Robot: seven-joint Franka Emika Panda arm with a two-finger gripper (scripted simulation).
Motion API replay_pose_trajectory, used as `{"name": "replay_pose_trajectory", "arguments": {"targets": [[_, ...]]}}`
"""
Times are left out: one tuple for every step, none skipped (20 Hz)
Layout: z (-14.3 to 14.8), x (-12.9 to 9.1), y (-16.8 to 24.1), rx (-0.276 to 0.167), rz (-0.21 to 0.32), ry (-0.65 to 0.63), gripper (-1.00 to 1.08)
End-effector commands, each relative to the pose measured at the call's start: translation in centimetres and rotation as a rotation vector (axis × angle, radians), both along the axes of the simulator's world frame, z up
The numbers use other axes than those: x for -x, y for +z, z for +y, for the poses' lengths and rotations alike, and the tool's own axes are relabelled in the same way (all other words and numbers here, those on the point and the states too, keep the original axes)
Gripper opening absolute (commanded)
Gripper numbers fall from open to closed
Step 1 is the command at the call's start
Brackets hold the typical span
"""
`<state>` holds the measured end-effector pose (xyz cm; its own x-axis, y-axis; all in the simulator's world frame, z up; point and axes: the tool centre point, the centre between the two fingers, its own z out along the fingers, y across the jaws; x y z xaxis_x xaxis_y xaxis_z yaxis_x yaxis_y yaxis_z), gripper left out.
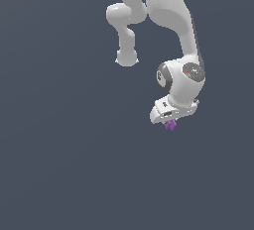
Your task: Pick up the object and move it to a goal position.
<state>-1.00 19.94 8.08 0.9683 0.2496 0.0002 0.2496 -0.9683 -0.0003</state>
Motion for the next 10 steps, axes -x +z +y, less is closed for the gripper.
{"name": "replay_pose_trajectory", "arguments": {"targets": [[1.3, -0.3, 0.2, 0.0, 0.0, -0.002, -1.0], [1.6, -0.3, 0.3, 0.0, 0.0, -0.002, -1.0], [1.9, -0.4, 0.3, 0.0, 0.0, -0.002, -1.0], [2.1, -0.5, 0.3, 0.0, 0.0, -0.002, -1.0], [2.3, -0.5, 0.3, 0.0, 0.0, -0.002, -1.0], [2.3, -0.5, 0.4, 0.0, 0.0, -0.002, -1.0], [2.4, -0.6, 0.4, 0.0, 0.0, -0.002, -1.0], [2.3, -0.6, 0.3, 0.0, 0.0, -0.002, -1.0], [2.2, -0.6, 0.3, 0.0, 0.0, -0.002, -1.0], [2.2, -0.6, 0.3, 0.0, 0.0, -0.002, -1.0]]}}
